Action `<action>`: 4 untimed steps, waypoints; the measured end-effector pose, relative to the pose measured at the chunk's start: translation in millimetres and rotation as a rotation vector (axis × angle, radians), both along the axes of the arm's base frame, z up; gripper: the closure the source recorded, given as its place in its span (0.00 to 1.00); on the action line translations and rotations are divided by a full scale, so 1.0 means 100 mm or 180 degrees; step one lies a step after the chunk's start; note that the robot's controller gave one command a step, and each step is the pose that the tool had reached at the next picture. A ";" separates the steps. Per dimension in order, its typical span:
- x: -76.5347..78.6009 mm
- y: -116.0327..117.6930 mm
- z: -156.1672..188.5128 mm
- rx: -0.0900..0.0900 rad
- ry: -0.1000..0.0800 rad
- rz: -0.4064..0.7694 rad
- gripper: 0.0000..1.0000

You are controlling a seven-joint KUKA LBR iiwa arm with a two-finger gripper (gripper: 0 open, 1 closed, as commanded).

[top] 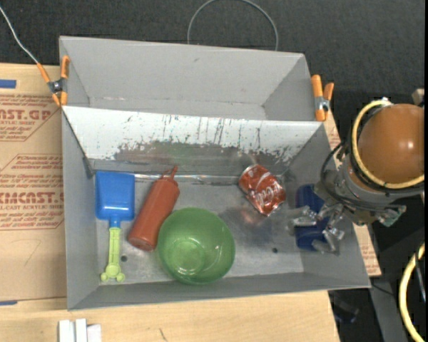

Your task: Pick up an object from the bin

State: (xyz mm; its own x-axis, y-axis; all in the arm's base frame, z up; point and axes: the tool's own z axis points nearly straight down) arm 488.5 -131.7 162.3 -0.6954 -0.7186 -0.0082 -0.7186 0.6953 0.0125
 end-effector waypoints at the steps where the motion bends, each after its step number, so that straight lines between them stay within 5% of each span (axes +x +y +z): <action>1: 0.30 0.03 -0.91 0.0013 -0.0033 0.0040 1.00; 3: 0.30 0.03 -0.91 0.0014 -0.0034 0.0040 1.00; 4: 0.28 0.00 -0.21 0.0016 -0.0010 -0.0012 1.00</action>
Offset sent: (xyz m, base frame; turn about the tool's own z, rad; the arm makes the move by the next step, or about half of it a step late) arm 0.0000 0.0000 0.0000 0.0000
